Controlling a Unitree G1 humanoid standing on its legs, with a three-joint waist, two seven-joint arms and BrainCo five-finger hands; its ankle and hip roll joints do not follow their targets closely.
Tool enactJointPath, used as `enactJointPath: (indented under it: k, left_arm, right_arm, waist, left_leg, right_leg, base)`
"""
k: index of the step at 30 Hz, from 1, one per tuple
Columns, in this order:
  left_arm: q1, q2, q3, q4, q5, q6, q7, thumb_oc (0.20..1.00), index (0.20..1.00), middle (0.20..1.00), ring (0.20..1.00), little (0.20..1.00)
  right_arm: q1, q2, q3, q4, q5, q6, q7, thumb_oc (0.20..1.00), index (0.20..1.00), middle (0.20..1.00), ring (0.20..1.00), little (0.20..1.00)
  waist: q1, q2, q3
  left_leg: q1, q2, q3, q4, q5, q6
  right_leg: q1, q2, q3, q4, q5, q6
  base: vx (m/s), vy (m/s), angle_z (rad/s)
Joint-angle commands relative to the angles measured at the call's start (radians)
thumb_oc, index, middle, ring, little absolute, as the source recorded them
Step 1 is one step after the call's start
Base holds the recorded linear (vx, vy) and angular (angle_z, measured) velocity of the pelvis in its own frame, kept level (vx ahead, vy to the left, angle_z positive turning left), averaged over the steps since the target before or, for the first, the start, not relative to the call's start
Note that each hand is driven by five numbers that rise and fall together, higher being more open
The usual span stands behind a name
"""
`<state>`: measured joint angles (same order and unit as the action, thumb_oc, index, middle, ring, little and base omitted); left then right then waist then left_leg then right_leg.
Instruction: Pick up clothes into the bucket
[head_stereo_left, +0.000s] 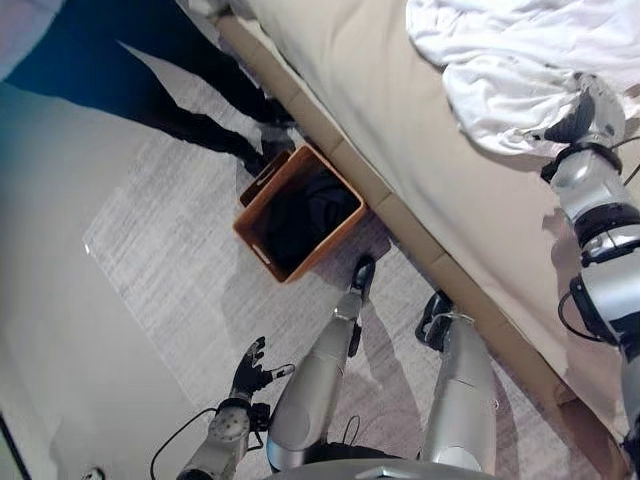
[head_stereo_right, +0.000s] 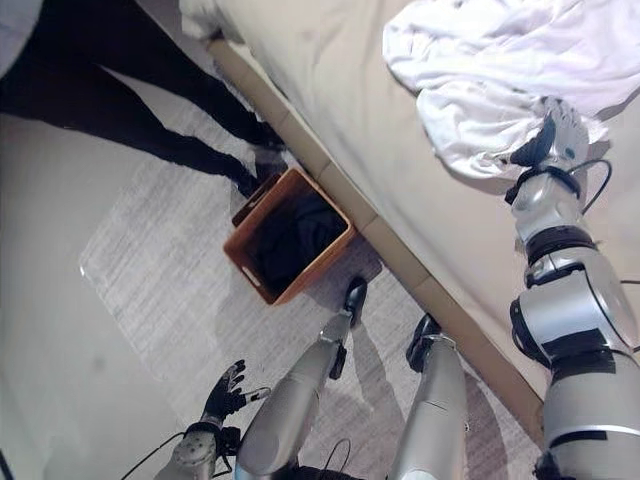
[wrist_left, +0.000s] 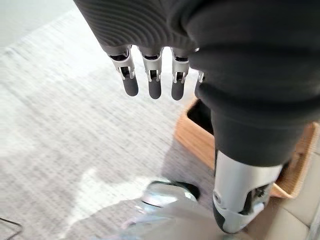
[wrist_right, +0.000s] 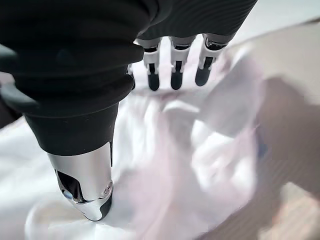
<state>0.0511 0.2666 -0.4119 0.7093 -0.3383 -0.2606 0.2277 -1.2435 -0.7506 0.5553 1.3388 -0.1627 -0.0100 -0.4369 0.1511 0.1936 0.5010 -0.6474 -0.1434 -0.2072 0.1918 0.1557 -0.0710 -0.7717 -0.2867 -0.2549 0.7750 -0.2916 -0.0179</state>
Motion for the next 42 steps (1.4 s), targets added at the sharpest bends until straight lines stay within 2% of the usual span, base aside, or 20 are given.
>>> enactJointPath:
  k: [1, 18, 19, 20, 23, 25, 28, 29, 31, 32, 33, 34, 37, 38, 40, 41, 42]
  left_arm:
    - [-0.025, -0.008, -0.055, -0.053, -0.028, -0.018, 0.021, 1.000, 1.000, 1.000, 1.000, 1.000]
    - [-0.086, 0.000, -0.081, -0.142, -0.038, -0.035, 0.035, 1.000, 1.000, 1.000, 1.000, 1.000]
    - [-0.094, -0.002, -0.076, -0.125, -0.041, -0.034, 0.035, 1.000, 1.000, 1.000, 1.000, 1.000]
    - [-0.094, -0.002, -0.076, -0.125, -0.041, -0.035, 0.035, 1.000, 1.000, 1.000, 1.000, 1.000]
    - [-0.096, -0.001, -0.073, -0.116, -0.032, -0.035, 0.037, 1.000, 1.000, 1.000, 1.000, 1.000]
    - [-0.093, -0.002, -0.058, -0.118, -0.039, -0.038, 0.045, 1.000, 1.000, 1.000, 1.000, 1.000]
    - [-0.100, 0.015, -0.033, -0.142, -0.030, -0.041, 0.051, 1.000, 1.000, 1.000, 1.000, 1.000]
    - [-0.100, 0.015, -0.032, -0.142, -0.030, -0.040, 0.051, 1.000, 1.000, 1.000, 1.000, 1.000]
    - [-0.110, 0.041, -0.003, -0.195, -0.028, -0.054, 0.052, 1.000, 1.000, 1.000, 1.000, 1.000]
    - [-0.109, 0.040, -0.003, -0.196, -0.028, -0.053, 0.052, 1.000, 1.000, 1.000, 1.000, 1.000]
    - [-0.120, 0.050, 0.012, -0.226, -0.033, -0.060, 0.045, 1.000, 1.000, 1.000, 1.000, 1.000]
    - [-0.136, 0.079, 0.043, -0.310, -0.054, -0.075, 0.030, 1.000, 1.000, 1.000, 1.000, 1.000]
    - [-0.158, 0.134, 0.089, -0.450, -0.098, -0.090, 0.000, 1.000, 1.000, 1.000, 1.000, 1.000]
    - [-0.158, 0.134, 0.089, -0.450, -0.098, -0.090, 0.000, 1.000, 1.000, 1.000, 1.000, 1.000]
    - [-0.193, 0.183, 0.117, -0.559, -0.142, -0.098, -0.034, 1.000, 1.000, 1.000, 1.000, 1.000]
    - [-0.211, 0.196, 0.122, -0.600, -0.173, -0.096, -0.053, 1.000, 1.000, 1.000, 1.000, 1.000]
    - [-0.280, 0.235, 0.127, -0.659, -0.220, -0.091, -0.086, 1.000, 1.000, 1.000, 1.000, 1.000]
  right_arm:
    - [-0.056, -0.071, 0.055, -0.017, 0.018, -0.004, 0.008, 1.000, 1.000, 1.000, 1.000, 1.000]
    - [-0.062, -0.025, 0.084, -0.035, -0.003, -0.014, 0.001, 1.000, 1.000, 1.000, 1.000, 1.000]
    - [-0.064, -0.023, 0.096, -0.036, -0.009, -0.016, 0.013, 0.285, 0.285, 0.285, 0.285, 0.285]
    - [-0.065, -0.023, 0.096, -0.036, -0.009, -0.016, 0.013, 0.200, 0.200, 0.200, 0.200, 0.200]
    - [-0.079, -0.027, 0.098, -0.027, 0.002, -0.011, 0.027, 0.200, 0.200, 0.200, 0.200, 0.200]
    - [-0.086, -0.040, 0.057, -0.075, 0.083, -0.031, 0.004, 0.200, 0.200, 0.200, 0.200, 0.200]
    - [-0.099, -0.075, 0.081, -0.175, 0.086, -0.048, -0.010, 0.200, 0.200, 0.200, 0.200, 0.200]
    - [-0.098, -0.075, 0.081, -0.176, 0.086, -0.048, -0.010, 0.200, 0.200, 0.200, 0.200, 0.200]
    - [-0.135, -0.144, 0.118, -0.245, 0.076, -0.049, -0.015, 0.200, 0.200, 0.200, 0.200, 0.200]
    - [-0.135, -0.144, 0.119, -0.245, 0.076, -0.049, -0.014, 0.200, 0.200, 0.200, 0.200, 0.200]
    - [-0.144, -0.171, 0.124, -0.274, 0.075, -0.051, -0.023, 0.200, 0.200, 0.200, 0.200, 0.200]
    - [-0.154, -0.231, 0.132, -0.350, 0.064, -0.048, -0.031, 0.200, 0.200, 0.200, 0.200, 0.200]
    - [-0.130, -0.304, 0.097, -0.480, 0.091, -0.060, -0.045, 0.200, 0.200, 0.200, 0.200, 0.200]
    - [-0.128, -0.304, 0.097, -0.480, 0.091, -0.059, -0.045, 0.200, 0.200, 0.200, 0.200, 0.200]
    - [-0.081, -0.343, 0.034, -0.581, 0.145, -0.085, -0.048, 0.200, 0.200, 0.200, 0.200, 0.200]
    - [-0.042, -0.364, -0.008, -0.649, 0.165, -0.095, -0.049, 0.200, 0.200, 0.200, 0.200, 0.200]
    - [0.041, -0.377, -0.090, -0.741, 0.241, -0.137, -0.037, 0.200, 0.200, 0.200, 0.200, 0.200]
  waist:
    - [0.013, -0.014, 0.019]
    - [0.016, -0.012, 0.019]
    - [0.016, -0.016, 0.019]
    - [0.016, -0.016, 0.019]
    - [0.010, -0.022, 0.019]
    - [-0.001, -0.039, 0.019]
    - [-0.019, -0.073, 0.019]
    - [-0.019, -0.073, 0.019]
    - [-0.035, -0.099, 0.019]
    - [-0.035, -0.098, 0.019]
    - [-0.039, -0.103, 0.019]
    - [-0.056, -0.118, 0.019]
    - [-0.081, -0.145, 0.019]
    - [-0.080, -0.145, 0.019]
    - [-0.100, -0.167, 0.019]
    - [-0.115, -0.179, 0.002]
    - [-0.146, -0.197, -0.038]
  left_leg:
    - [0.015, -0.019, 0.018, 0.131, -0.146, 0.041]
    - [0.033, -0.028, 0.018, 0.068, -0.135, 0.046]
    - [0.034, -0.027, 0.019, 0.068, -0.135, 0.045]
    - [0.034, -0.027, 0.019, 0.068, -0.135, 0.045]
    - [0.037, -0.026, 0.019, 0.066, -0.134, 0.043]
    - [0.050, -0.021, 0.022, 0.059, -0.132, 0.040]
    - [0.068, -0.013, 0.035, 0.052, -0.134, 0.039]
    - [0.068, -0.013, 0.035, 0.051, -0.133, 0.039]
    - [0.101, -0.007, 0.046, 0.042, -0.137, 0.037]
    - [0.102, -0.006, 0.046, 0.041, -0.137, 0.037]
    - [0.096, -0.002, 0.051, 0.036, -0.109, 0.039]
    - [0.139, -0.001, 0.063, 0.030, -0.114, 0.037]
    - [0.224, 0.008, 0.092, 0.024, -0.132, 0.038]
    - [0.225, 0.008, 0.092, 0.023, -0.132, 0.038]
    - [0.292, 0.017, 0.117, 0.021, -0.149, 0.040]
    - [0.317, 0.020, 0.131, 0.016, -0.154, 0.042]
    - [0.367, 0.028, 0.153, 0.021, -0.186, 0.047]
  right_leg:
    - [0.051, -0.008, 0.085, -0.074, 0.071, 0.086]
    - [0.052, -0.017, 0.088, -0.127, 0.098, 0.101]
    - [0.053, -0.016, 0.089, -0.133, 0.103, 0.102]
    - [0.053, -0.016, 0.089, -0.133, 0.103, 0.102]
    - [0.058, -0.015, 0.087, -0.141, 0.104, 0.101]
    - [0.076, -0.007, 0.092, -0.163, 0.114, 0.103]
    - [0.093, 0.006, 0.105, -0.193, 0.135, 0.106]
    - [0.093, 0.006, 0.105, -0.194, 0.135, 0.106]
    - [0.129, 0.013, 0.120, -0.228, 0.157, 0.111]
    - [0.130, 0.014, 0.119, -0.229, 0.157, 0.111]
    - [0.131, 0.015, 0.113, -0.253, 0.200, 0.105]
    - [0.180, 0.024, 0.125, -0.287, 0.213, 0.109]
    - [0.272, 0.039, 0.140, -0.342, 0.236, 0.119]
    - [0.272, 0.039, 0.140, -0.342, 0.236, 0.119]
    - [0.340, 0.055, 0.158, -0.384, 0.251, 0.130]
    - [0.367, 0.060, 0.163, -0.407, 0.266, 0.136]
    - [0.420, 0.074, 0.182, -0.435, 0.265, 0.146]
  base:
    - [0.03, 0.015, 0.07]
    - [0.01, 0.014, 0.01]
    - [0.00, 0.000, 0.00]
    - [0.00, 0.000, 0.00]
    - [0.00, 0.000, 0.00]
    - [0.00, 0.000, 0.00]
    - [0.00, 0.014, -0.07]
    - [-0.02, 0.018, -0.15]
    - [-0.02, 0.026, -0.18]
    - [-0.08, 0.072, -0.21]
    - [-0.06, 0.102, -0.20]
    - [-0.04, 0.128, -0.20]
    - [0.03, 0.100, -0.22]
    - [0.03, 0.082, -0.46]
    - [0.06, 0.097, -0.50]
    - [0.16, 0.136, -0.57]
    - [0.11, 0.106, -0.40]
